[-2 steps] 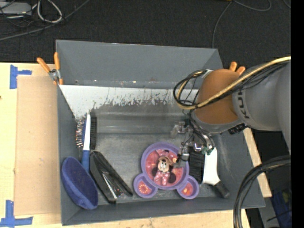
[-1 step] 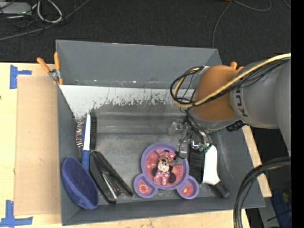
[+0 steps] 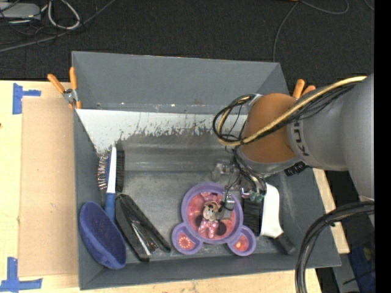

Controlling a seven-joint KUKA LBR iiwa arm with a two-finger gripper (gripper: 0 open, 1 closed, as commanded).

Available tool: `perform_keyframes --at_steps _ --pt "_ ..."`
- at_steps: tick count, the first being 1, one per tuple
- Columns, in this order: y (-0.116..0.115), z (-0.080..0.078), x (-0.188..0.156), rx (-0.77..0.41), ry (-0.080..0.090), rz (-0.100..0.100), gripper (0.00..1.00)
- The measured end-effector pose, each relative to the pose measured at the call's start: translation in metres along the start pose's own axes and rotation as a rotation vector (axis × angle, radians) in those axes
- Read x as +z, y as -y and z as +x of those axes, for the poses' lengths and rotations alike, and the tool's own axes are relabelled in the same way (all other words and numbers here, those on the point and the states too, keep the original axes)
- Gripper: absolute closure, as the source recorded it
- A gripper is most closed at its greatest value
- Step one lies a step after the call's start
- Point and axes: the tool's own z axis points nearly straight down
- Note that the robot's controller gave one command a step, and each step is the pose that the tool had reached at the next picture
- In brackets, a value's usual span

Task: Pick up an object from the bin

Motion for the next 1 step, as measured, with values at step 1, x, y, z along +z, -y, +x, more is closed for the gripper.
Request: perform_keyframes --at_steps 1 --pt "-0.0253 -0.0281 -0.0023 -0.153 0.015 0.001 0.0"
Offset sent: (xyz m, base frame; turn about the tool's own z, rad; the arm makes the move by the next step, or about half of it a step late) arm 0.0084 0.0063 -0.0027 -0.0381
